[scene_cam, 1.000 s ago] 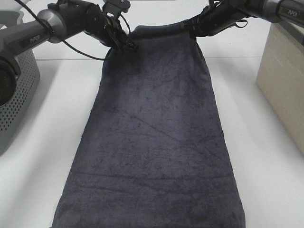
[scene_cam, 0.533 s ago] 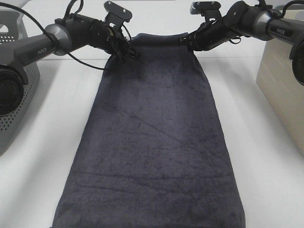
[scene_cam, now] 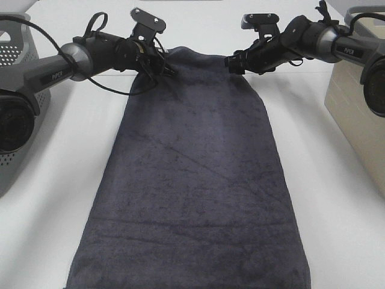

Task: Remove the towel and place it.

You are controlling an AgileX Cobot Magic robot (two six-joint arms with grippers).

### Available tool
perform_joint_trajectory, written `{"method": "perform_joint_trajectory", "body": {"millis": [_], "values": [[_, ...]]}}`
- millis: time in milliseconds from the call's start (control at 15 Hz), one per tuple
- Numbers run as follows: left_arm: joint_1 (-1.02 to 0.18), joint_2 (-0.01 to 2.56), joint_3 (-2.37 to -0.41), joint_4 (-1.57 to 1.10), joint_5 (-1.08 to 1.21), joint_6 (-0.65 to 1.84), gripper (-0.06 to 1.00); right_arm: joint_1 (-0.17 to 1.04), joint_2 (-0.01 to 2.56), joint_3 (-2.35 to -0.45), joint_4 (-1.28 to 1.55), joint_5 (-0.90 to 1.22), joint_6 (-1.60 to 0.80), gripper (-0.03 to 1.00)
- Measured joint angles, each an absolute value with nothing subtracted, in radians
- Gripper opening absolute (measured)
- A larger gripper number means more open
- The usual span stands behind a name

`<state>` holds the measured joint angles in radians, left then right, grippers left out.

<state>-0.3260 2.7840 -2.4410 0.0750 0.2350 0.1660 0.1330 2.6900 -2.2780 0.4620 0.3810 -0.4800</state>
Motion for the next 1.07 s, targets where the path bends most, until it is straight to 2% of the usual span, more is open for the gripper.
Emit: {"method": "perform_joint_trajectory", "body": {"millis": [67, 133, 200, 400, 1067], "values": [[-0.318, 2.784, -2.441, 0.072, 0.23, 0.14, 0.51, 0.133, 2.69, -2.278, 0.462, 0.381, -0.48, 0.7], [-0.308, 2.784, -2.441, 0.07, 0.226, 0.113, 0.62, 0.133, 2.69, -2.278, 0.462, 0.381, -0.48, 0.72], [-0.3, 2.785, -2.441, 0.069, 0.226, 0.093, 0.67, 0.133, 2.69, -2.278, 0.462, 0.379, -0.48, 0.73], [-0.297, 2.785, -2.441, 0.069, 0.226, 0.083, 0.7, 0.133, 2.688, -2.278, 0.462, 0.35, -0.48, 0.73], [-0.298, 2.756, -2.441, 0.03, 0.283, 0.079, 0.7, 0.133, 2.73, -2.278, 0.462, 0.091, -0.481, 0.68]]}}
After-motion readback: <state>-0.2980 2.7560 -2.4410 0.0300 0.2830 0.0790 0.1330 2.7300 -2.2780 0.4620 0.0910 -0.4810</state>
